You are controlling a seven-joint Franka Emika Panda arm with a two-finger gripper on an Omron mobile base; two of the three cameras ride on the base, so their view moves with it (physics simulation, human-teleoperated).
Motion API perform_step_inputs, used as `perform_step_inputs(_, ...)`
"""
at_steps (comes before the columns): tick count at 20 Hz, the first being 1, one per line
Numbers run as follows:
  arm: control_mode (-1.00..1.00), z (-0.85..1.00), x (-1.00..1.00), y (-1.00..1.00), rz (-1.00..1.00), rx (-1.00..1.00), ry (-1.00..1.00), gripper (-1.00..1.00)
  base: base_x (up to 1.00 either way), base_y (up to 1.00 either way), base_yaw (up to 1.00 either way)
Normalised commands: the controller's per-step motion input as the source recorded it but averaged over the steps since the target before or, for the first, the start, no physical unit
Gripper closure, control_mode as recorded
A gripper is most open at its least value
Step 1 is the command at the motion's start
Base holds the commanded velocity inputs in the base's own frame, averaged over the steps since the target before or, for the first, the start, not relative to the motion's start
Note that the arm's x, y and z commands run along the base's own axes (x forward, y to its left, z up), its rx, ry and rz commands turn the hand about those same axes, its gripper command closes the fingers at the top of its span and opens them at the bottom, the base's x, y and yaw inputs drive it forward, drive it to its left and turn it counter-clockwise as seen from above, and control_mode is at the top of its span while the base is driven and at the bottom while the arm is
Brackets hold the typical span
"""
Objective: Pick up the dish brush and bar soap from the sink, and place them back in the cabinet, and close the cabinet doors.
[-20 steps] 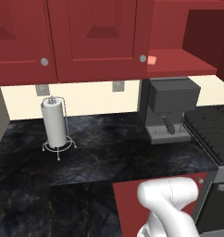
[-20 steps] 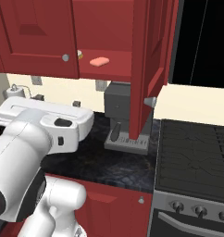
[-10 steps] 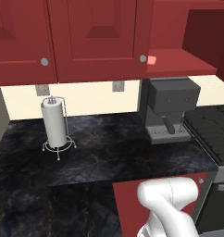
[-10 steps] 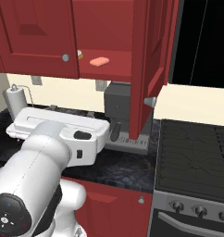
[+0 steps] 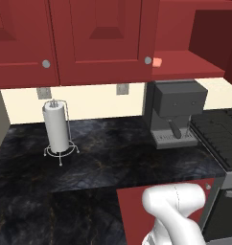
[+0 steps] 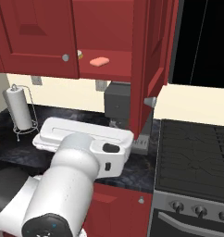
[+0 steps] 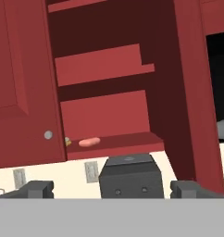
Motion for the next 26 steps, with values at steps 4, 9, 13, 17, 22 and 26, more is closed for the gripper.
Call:
perform_step_inputs(4, -1.0, -0.1, 0.0, -0.33, 0.0, 0.0, 0.0, -1.0, 0.0, 0.0, 0.0)
perform_step_inputs(9, -1.0, -0.07, 0.01, -0.39, 0.0, 0.0, 0.0, -1.0, 0.0, 0.0, 0.0)
perform_step_inputs(13, -1.0, -0.05, 0.0, -0.41, 0.0, 0.0, 0.0, -1.0, 0.0, 0.0, 0.0)
perform_step_inputs(17, -1.0, -0.06, 0.01, -0.36, 0.0, 0.0, 0.0, -1.0, 0.0, 0.0, 0.0)
perform_step_inputs(22, -1.0, -0.13, 0.1, -0.28, 0.0, 0.0, 0.0, -1.0, 0.0, 0.0, 0.0)
perform_step_inputs(26, -1.0, -0.13, 0.14, -0.23, 0.0, 0.0, 0.0, -1.0, 0.0, 0.0, 0.0)
